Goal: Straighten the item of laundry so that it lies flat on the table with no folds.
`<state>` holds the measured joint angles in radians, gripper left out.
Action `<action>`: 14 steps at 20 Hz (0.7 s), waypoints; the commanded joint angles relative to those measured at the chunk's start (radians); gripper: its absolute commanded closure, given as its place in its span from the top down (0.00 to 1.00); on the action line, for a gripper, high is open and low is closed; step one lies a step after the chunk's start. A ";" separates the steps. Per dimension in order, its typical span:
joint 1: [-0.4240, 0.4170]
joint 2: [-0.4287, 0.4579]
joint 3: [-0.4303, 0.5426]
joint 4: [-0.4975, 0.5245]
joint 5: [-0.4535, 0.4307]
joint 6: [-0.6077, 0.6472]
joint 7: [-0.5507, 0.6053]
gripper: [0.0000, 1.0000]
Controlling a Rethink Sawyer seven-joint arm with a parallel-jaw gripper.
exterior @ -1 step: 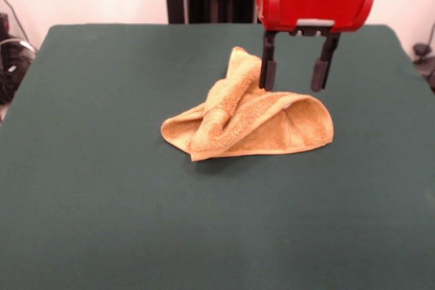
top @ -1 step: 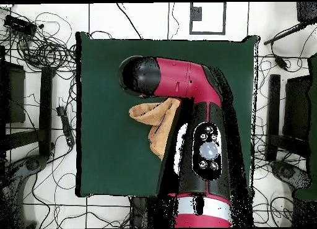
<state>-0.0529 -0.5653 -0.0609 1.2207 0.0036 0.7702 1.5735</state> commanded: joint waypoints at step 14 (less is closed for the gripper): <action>-0.028 0.024 0.068 0.042 0.020 0.116 0.116 1.00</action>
<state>-0.0923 -0.5640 -0.0610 1.2207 0.0038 0.7784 1.5735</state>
